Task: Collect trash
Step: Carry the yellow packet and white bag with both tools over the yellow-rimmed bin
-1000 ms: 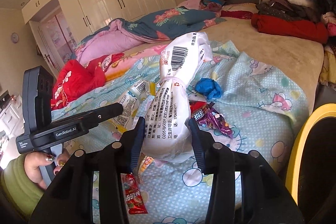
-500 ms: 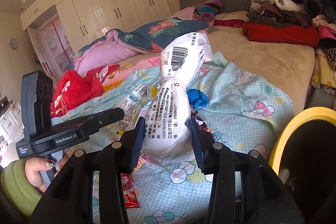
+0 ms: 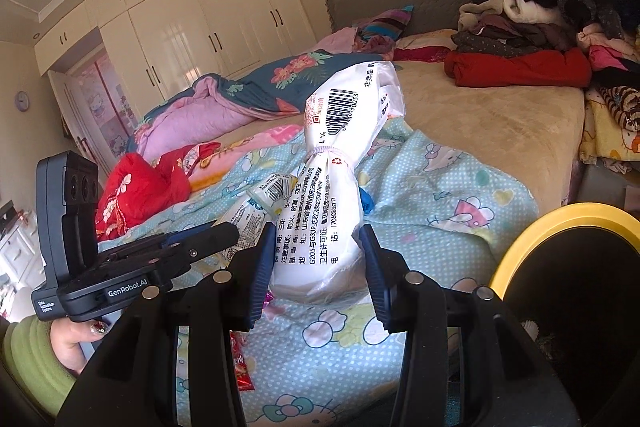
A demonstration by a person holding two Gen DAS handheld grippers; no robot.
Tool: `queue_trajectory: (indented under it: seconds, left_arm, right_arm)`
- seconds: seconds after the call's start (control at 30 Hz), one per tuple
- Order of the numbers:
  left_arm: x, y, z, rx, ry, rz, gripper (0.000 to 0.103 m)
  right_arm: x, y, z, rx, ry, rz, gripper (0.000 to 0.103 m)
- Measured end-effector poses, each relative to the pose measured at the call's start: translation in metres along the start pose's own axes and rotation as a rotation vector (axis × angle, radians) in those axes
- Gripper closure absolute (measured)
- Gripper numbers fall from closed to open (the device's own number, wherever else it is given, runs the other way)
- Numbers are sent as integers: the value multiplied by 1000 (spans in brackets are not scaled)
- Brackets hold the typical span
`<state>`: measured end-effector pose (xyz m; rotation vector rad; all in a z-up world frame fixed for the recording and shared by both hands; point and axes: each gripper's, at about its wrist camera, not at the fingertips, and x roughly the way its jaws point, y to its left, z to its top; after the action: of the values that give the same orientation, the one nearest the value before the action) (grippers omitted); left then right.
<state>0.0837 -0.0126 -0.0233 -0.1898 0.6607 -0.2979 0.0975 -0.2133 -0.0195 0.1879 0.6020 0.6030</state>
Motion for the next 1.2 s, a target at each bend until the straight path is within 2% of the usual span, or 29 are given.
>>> queue_trajectory:
  seconds: [0.53,1.2]
  left_arm:
    - [6,-35,9,49,-6,-46,75]
    - [22,-100,17,121,-10,-116,75]
  right_arm:
    - [-32,-32,5,60,-47,-54,62]
    - [-89,-95,7,153,-122,-164,62]
